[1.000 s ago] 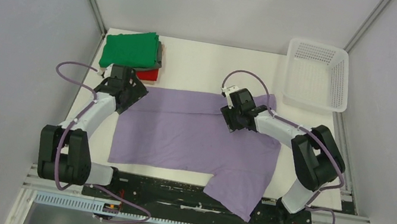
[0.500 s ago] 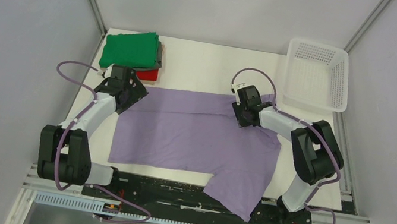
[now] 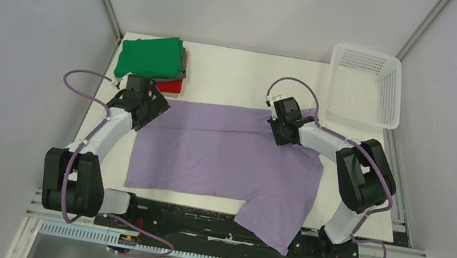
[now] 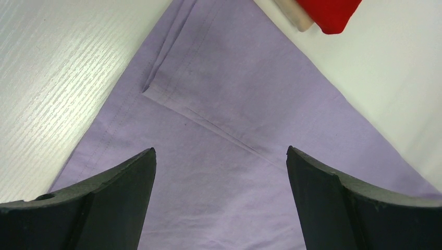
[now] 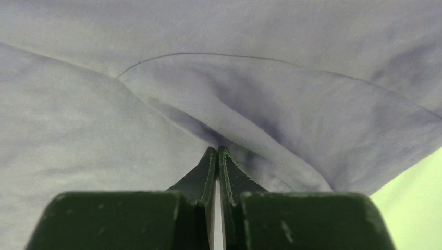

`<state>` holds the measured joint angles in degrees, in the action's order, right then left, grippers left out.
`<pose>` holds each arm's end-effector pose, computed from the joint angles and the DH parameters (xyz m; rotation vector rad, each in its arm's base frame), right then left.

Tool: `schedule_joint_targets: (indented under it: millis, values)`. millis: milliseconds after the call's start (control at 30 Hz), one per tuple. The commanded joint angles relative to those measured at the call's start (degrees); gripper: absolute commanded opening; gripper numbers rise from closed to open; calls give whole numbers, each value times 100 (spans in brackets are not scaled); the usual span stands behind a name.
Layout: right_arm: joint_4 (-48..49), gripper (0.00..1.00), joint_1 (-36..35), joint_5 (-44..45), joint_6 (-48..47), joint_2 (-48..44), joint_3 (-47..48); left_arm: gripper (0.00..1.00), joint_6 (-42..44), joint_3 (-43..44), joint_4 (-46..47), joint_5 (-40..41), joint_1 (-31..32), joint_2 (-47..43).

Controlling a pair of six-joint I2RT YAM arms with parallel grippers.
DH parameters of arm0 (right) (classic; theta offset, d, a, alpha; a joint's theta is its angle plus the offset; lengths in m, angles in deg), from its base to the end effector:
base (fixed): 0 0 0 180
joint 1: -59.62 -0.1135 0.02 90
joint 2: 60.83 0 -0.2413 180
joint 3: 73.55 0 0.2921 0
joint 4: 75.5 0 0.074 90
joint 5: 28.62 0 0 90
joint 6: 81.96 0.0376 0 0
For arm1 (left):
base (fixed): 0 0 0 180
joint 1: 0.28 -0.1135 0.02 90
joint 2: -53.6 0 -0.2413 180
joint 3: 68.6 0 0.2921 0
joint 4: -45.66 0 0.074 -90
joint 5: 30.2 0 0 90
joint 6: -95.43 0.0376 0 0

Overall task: Fold and stack the t-shirts
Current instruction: Fold the flattened tshirt in 1/3 of the way

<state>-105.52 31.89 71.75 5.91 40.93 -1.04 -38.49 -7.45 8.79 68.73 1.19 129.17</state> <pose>0.3402 0.1712 0.1116 -0.6024 2.5087 -0.0712 0.3123 -0.0022 0.1877 -0.9521 2.2654 -0.1560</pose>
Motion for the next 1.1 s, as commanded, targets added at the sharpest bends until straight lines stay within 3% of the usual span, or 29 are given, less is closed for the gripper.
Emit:
schedule_joint_targets:
  millis: [0, 333, 567, 633, 767, 867, 967, 1067]
  values:
    - [-185, 2, 18, -614, 359, -402, 113, 100, 174, -61, 58, 110, 14, -144]
    - [-524, 2, -88, -1645, 1467, -624, -39, 100, 156, -65, 137, 58, 19, 87]
    - [-210, 10, -264, -2023, 1738, -756, -170, 100, 228, -8, 10, 308, 10, 139]
    - [-236, 22, -277, -2037, 1749, -784, -162, 100, 225, -7, 16, 279, 11, 159]
    - [181, 32, -264, -2438, 1956, -1060, -349, 100, 217, 44, -21, 258, 8, 205]
    - [355, 69, -268, -2760, 1920, -1202, -320, 100, 242, 80, -25, 147, 9, 193]
    - [343, 97, -200, -2318, 1705, -1420, -343, 100, 236, 82, 11, 86, 11, 161]
    - [334, 98, 101, -1801, 1655, -1539, -413, 100, 292, 63, 264, -346, 12, 259]
